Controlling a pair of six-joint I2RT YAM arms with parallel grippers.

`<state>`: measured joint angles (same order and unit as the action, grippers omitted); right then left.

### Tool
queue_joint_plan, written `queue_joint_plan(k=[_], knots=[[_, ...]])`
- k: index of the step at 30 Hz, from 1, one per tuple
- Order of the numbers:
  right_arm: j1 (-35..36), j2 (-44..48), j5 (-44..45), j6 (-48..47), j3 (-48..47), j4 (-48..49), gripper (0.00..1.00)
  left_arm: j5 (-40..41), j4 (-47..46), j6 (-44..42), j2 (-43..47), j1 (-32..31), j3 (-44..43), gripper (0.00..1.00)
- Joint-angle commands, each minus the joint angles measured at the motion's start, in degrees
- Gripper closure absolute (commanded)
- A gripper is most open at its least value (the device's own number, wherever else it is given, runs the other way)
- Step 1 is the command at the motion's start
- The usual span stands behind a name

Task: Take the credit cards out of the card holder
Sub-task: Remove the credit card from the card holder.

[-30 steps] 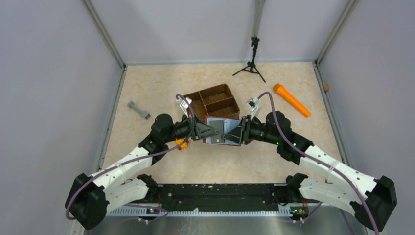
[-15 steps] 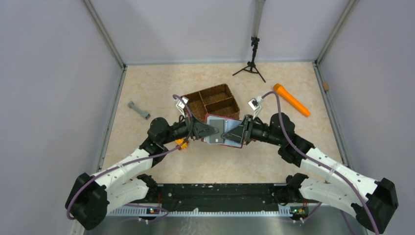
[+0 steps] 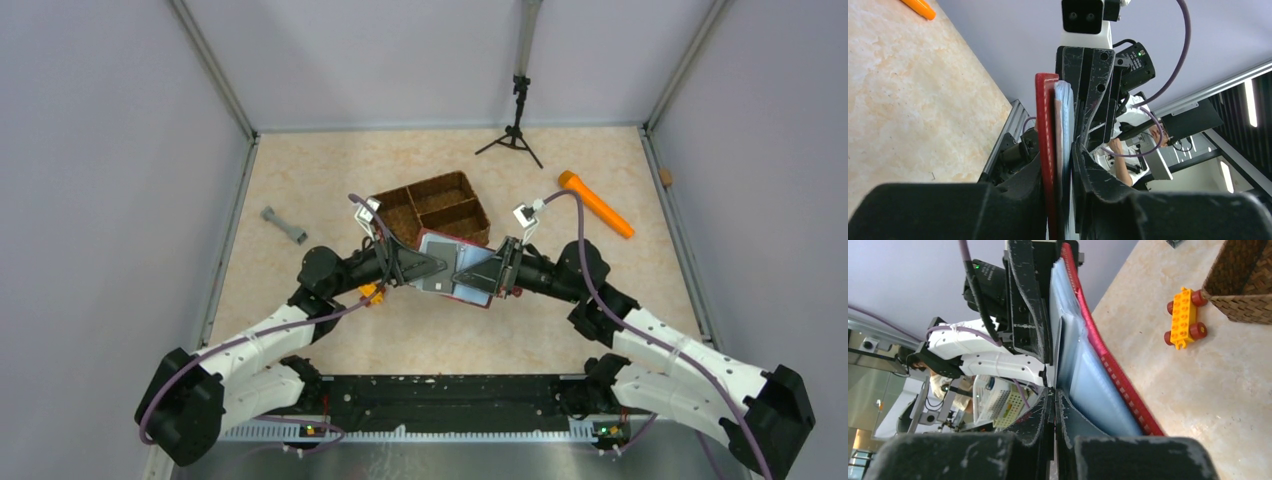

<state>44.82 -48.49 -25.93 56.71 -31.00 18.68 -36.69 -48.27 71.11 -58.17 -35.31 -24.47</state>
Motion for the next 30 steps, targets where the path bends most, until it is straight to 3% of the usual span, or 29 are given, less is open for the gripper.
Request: queue_joint_plan(k=[1,6,8,9,13,15,25,27,29,30], knots=[[0.5,0.9,0.6,0.8,-1.5,6.0,1.00,-1.7,-3.4,0.0,-0.2,-0.4,0.8,0.73],[0.1,3.9,7.5,-0.9,-1.9,-3.7,1.00,-1.5,-2.5,-0.3,0.8,-0.3,1.2,0.50],[-0.2,5.3,9.3,-0.6,-1.4,-5.5,1.00,-1.6,-3.3,0.1,0.7,-0.3,1.6,0.48],[-0.4,5.9,9.7,-0.3,-1.1,-5.7,1.00,-1.6,-4.1,0.4,0.5,-0.3,1.9,0.50],[-1.0,6.6,8.9,-0.1,-1.2,-5.9,1.00,-1.7,-6.9,1.7,-0.4,-0.3,2.5,0.78],[-1.3,6.6,8.4,-0.1,-1.3,-6.2,1.00,-1.7,-7.5,2.1,-0.7,-0.3,2.6,0.86],[-3.2,8.6,7.0,1.3,0.6,-5.8,1.00,-2.0,-9.0,2.9,-0.6,-0.1,2.8,0.84],[-3.8,8.9,6.6,1.6,1.0,-5.6,1.00,-1.7,-9.5,3.3,-0.4,0.0,3.0,0.88],[-4.5,9.2,5.8,1.9,1.5,-5.3,1.00,-1.6,-10.2,3.7,-0.4,0.1,3.1,1.00],[-4.8,9.3,5.4,2.1,1.7,-5.3,1.00,-1.6,-10.4,3.8,-0.4,0.1,3.1,1.00]])
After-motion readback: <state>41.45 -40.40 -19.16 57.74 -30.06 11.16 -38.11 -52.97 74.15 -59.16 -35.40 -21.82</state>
